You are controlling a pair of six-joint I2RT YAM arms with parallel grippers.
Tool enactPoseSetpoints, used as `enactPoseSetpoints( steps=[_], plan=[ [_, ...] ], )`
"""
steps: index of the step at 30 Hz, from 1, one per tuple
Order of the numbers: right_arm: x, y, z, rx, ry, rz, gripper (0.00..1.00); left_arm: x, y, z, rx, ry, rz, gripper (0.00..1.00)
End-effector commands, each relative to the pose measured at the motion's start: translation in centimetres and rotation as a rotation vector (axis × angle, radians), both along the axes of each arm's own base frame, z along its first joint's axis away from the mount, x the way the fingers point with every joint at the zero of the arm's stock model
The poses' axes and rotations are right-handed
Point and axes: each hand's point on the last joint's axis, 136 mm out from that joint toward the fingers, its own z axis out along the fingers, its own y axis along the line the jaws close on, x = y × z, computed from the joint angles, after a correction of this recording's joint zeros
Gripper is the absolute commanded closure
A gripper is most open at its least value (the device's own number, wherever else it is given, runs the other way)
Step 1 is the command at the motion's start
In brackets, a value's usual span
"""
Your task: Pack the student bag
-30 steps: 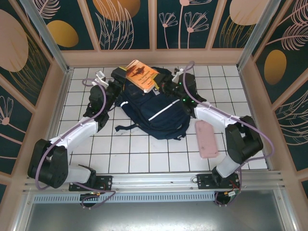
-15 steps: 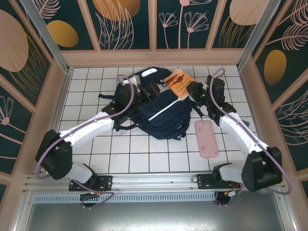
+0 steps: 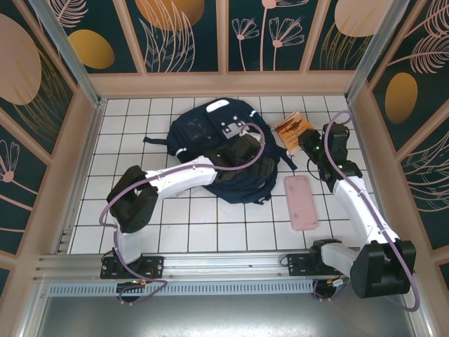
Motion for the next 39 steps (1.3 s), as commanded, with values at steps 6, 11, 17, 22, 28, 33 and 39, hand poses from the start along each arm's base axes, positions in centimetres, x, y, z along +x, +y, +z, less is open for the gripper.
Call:
enactPoseSetpoints(
  steps=[6,11,17,22,28,33,39],
  plan=[
    [-0.4,0.2,0.9,0.034,-0.040,0.027,0.82,0.0,2.2,-2.5,0.293,0.019,-0.037,0.08],
    [-0.9,0.2,0.9,0.047,-0.044,0.024,0.82,0.6,2.5,-4.1,0.392,0.026,-0.052,0.14],
    [-1.1,0.2,0.9,0.055,-0.051,0.024,0.82,2.0,2.6,-5.7,0.502,0.015,-0.037,0.24],
    [-1.0,0.2,1.5,0.044,-0.061,0.034,0.82,3.1,2.8,-6.2,0.547,-0.019,0.000,0.35],
    [-0.6,0.4,2.2,0.032,-0.061,0.055,0.82,3.9,3.5,-5.0,0.575,-0.063,0.047,0.59],
    [-0.8,0.7,2.9,0.018,-0.062,0.081,0.82,4.6,3.4,-1.5,0.527,-0.142,0.071,0.79],
    [-1.4,-0.3,3.2,-0.036,-0.035,0.060,0.82,5.4,4.9,3.4,0.484,-0.268,0.148,0.95]
  ],
)
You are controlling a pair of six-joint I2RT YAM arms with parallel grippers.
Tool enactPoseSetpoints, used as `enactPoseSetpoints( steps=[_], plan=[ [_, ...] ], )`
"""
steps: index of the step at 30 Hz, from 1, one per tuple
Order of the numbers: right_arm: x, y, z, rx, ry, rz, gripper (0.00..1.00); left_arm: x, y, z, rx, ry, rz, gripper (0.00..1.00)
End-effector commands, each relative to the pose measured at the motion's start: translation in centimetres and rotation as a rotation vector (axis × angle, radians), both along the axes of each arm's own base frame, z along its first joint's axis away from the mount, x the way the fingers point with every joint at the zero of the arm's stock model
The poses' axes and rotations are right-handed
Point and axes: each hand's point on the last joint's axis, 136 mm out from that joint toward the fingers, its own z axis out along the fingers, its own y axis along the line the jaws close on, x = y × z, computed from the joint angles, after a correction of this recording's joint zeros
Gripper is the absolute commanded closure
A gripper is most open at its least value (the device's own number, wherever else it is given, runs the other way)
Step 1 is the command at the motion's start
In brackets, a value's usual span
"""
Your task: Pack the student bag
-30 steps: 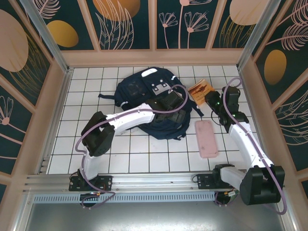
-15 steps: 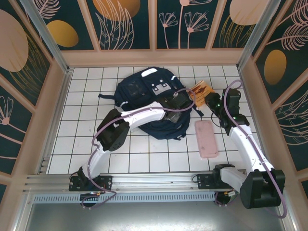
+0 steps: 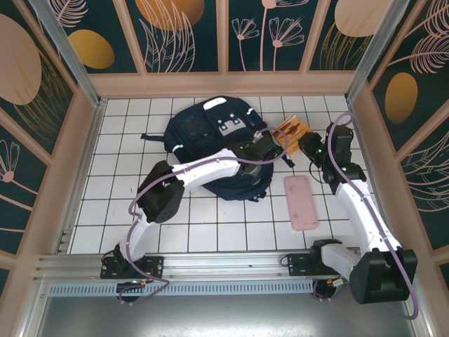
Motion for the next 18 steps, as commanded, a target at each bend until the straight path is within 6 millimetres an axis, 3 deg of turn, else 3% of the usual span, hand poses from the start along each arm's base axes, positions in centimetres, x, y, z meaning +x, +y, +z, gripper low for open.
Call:
enactPoseSetpoints(
  steps=[1,7,13,18],
  plan=[
    [0.0,-1.0,2.9,-0.051,-0.058,-0.016,0.82,2.1,2.4,7.3,-0.055,-0.194,0.087,0.98],
    [-0.9,-0.9,3.9,-0.071,-0.040,0.011,0.81,2.2,3.9,12.3,-0.119,-0.314,0.125,1.00],
    [-3.0,0.0,2.4,-0.030,0.055,0.049,0.81,3.3,4.7,17.6,-0.243,-0.474,0.223,1.00],
    [-4.5,2.8,3.4,0.070,0.018,0.178,0.80,3.9,4.8,21.3,-0.334,-0.589,0.262,1.00]
  ],
)
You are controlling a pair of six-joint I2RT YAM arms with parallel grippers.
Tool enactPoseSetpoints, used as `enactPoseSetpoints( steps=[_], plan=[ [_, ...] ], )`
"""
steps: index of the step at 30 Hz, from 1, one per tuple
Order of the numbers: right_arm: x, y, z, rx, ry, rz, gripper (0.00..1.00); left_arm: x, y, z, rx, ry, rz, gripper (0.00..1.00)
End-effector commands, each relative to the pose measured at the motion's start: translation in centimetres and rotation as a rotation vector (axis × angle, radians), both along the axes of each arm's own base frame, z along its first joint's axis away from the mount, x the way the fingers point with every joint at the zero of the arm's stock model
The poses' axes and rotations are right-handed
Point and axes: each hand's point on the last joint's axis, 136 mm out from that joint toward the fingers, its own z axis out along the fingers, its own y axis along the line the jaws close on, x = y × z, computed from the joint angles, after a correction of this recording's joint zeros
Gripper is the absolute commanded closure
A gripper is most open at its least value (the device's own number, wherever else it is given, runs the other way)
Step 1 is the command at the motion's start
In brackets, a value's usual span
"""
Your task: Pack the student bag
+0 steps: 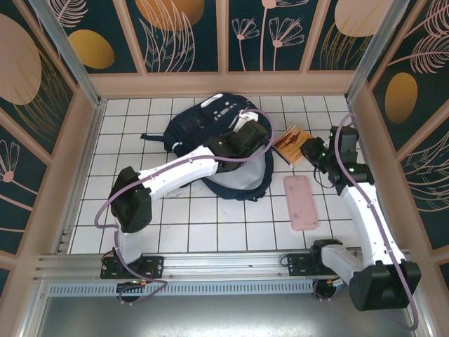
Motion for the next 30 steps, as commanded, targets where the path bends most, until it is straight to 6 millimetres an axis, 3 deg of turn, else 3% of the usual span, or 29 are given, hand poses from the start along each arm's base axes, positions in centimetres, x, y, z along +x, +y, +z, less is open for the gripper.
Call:
enactPoseSetpoints(
  steps=[1,6,11,16,19,21,26,30],
  plan=[
    [-1.2,3.3,2.9,0.136,-0.082,0.149,0.80,1.4,1.0,9.5,-0.203,-0.251,0.093,1.00],
    [-1.7,7.8,2.7,0.365,-0.079,0.310,0.80,1.4,0.8,11.9,-0.231,-0.286,0.076,1.00],
    [-0.5,11.3,1.3,0.384,-0.105,0.353,0.80,0.8,1.3,13.5,-0.251,-0.299,0.058,1.00],
    [2.0,13.1,0.2,0.447,-0.160,0.305,0.80,-0.4,2.1,15.9,-0.308,-0.310,0.029,1.00],
    [3.5,13.9,-0.1,0.483,-0.214,0.269,0.80,-0.5,1.9,16.0,-0.313,-0.303,0.013,1.00],
    [4.7,14.5,-0.3,0.484,-0.236,0.251,0.80,-1.0,2.7,17.5,-0.327,-0.319,0.016,1.00],
    [7.5,16.0,-1.2,0.471,-0.230,0.203,0.80,-0.8,2.8,17.5,-0.308,-0.325,0.023,1.00],
    [9.7,17.3,-3.3,0.459,-0.179,0.132,0.80,-0.9,2.7,17.1,-0.317,-0.319,0.022,1.00]
  ],
)
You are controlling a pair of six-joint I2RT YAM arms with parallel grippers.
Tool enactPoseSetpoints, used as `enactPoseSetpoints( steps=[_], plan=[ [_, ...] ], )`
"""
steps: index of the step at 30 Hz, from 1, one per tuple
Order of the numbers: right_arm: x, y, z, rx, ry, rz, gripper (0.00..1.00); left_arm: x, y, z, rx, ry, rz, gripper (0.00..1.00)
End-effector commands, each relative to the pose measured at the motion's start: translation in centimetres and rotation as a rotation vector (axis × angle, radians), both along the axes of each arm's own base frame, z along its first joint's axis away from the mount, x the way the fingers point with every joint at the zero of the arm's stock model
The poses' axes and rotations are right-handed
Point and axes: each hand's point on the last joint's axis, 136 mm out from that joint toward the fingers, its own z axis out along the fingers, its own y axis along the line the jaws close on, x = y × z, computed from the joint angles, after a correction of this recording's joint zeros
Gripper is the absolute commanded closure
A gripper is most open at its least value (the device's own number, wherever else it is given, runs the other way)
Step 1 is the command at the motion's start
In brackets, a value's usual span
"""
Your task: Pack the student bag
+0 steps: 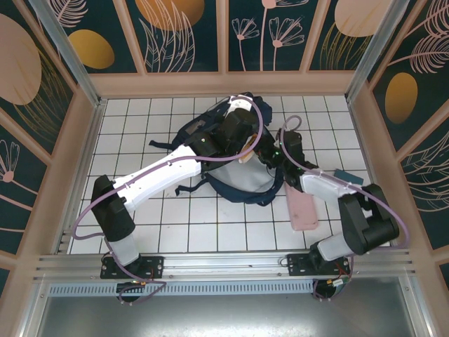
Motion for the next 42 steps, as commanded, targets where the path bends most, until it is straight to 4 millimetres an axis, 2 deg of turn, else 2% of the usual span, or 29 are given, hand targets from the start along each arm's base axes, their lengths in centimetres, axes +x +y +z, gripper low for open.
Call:
enactPoseSetpoints(
  steps=[1,7,9,10,11,14,15,16,18,19,23,26,31,34,36,38,40,42],
  plan=[
    [3.4,1.2,3.3,0.070,-0.102,-0.105,0.80,-0.2,1.2,8.4,-0.209,-0.172,0.046,1.00],
    [6.7,4.5,2.0,0.059,-0.090,-0.159,0.80,0.0,0.9,8.0,-0.206,-0.168,0.043,1.00],
    [7.6,5.0,1.4,0.042,-0.070,-0.184,0.76,0.1,1.0,8.0,-0.205,-0.167,0.049,1.00],
    [8.1,4.9,1.1,0.037,-0.061,-0.203,0.72,0.1,1.1,8.0,-0.202,-0.167,0.052,1.00],
    [7.8,5.8,0.9,0.032,-0.054,-0.191,0.66,0.1,1.2,8.0,-0.201,-0.167,0.055,1.00],
    [7.5,5.8,0.5,0.016,-0.020,-0.181,0.39,0.1,1.5,8.0,-0.197,-0.166,0.062,1.00],
    [6.8,6.0,0.4,0.023,0.006,-0.146,0.31,0.2,1.7,7.9,-0.195,-0.164,0.066,1.00],
    [5.9,6.3,0.5,0.032,0.032,-0.105,0.27,0.2,1.8,7.9,-0.197,-0.163,0.068,1.00],
    [4.1,6.8,1.0,0.054,0.054,-0.027,0.25,0.4,2.2,7.5,-0.198,-0.159,0.076,1.00],
    [4.2,5.5,1.2,0.056,0.068,-0.034,0.25,0.5,2.5,7.4,-0.203,-0.159,0.083,1.00],
    [1.8,3.5,1.0,0.035,0.139,-0.008,0.25,0.9,3.0,6.6,-0.222,-0.147,0.090,1.00],
    [0.4,1.2,0.4,0.002,0.183,-0.017,0.31,1.1,3.2,6.3,-0.225,-0.141,0.094,1.00],
    [-1.9,-2.7,0.5,-0.087,0.183,-0.039,0.32,1.7,3.5,4.9,-0.221,-0.120,0.097,1.00],
    [-3.3,-6.3,0.0,-0.214,0.178,-0.116,0.34,2.0,4.0,3.6,-0.217,-0.104,0.120,1.00],
    [-4.3,-9.6,-0.4,-0.336,0.178,-0.224,0.33,2.0,5.0,2.6,-0.212,-0.113,0.173,1.00],
    [-5.0,-11.7,-0.6,-0.406,0.168,-0.284,0.32,1.9,5.4,1.8,-0.208,-0.109,0.192,1.00],
    [-5.2,-12.6,-1.0,-0.419,0.161,-0.279,0.31,1.6,5.4,1.2,-0.214,-0.097,0.177,1.00],
    [-5.0,-11.9,-1.9,-0.381,0.155,-0.189,0.31,1.3,5.5,0.8,-0.233,-0.094,0.169,1.00]
  ],
)
